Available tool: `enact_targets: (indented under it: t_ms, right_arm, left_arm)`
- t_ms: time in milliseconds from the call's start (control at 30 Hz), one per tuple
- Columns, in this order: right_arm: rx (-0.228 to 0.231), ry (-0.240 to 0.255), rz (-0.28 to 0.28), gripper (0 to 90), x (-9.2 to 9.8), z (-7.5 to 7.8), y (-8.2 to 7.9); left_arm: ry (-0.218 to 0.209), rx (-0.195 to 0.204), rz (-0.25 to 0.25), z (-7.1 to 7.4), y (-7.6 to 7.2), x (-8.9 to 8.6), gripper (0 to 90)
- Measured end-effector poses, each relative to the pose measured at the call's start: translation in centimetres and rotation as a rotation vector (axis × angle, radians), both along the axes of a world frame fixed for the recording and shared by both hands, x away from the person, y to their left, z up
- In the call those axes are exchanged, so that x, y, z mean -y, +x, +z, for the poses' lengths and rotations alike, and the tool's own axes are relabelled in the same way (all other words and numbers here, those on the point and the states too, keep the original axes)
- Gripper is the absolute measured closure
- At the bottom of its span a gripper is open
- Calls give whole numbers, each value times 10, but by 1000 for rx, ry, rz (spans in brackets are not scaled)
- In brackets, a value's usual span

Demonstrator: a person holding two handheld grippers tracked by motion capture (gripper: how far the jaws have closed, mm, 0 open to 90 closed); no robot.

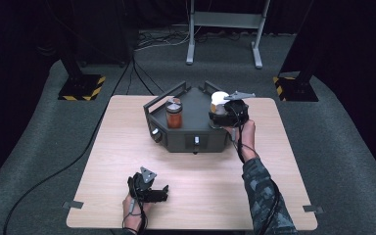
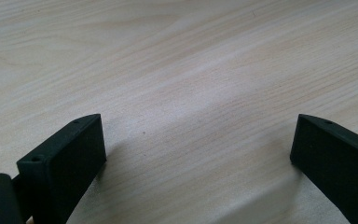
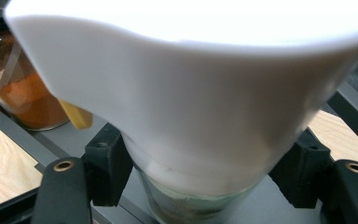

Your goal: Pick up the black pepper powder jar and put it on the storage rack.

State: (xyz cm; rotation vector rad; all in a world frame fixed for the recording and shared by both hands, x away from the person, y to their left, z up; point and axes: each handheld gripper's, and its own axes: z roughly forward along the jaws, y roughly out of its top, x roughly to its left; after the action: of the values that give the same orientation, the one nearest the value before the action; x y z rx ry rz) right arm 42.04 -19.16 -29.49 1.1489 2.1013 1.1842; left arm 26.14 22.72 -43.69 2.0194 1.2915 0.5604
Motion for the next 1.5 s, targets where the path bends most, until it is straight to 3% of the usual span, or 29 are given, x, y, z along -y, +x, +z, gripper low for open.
enact_targets:
  t_ms: [200, 533, 767, 1167, 1500]
  right_arm:
    - [-3, 6, -5, 286, 0, -1, 0]
    - [-63, -15, -7, 87, 5, 6, 1]
    - [-73, -9, 12, 59, 13, 11, -6]
    - [-81, -20, 14, 14, 25, 5, -41]
    - [-120, -17, -21, 5, 45, -30, -77]
  left_arm:
    - [4, 1, -2, 0, 0, 0, 30]
    - [4, 1, -2, 0, 0, 0, 30]
    - [-1, -1, 0, 0, 0, 0, 30]
    - [0, -1, 0, 0, 0, 0, 30]
    - [-1, -2, 0, 0, 0, 0, 30]
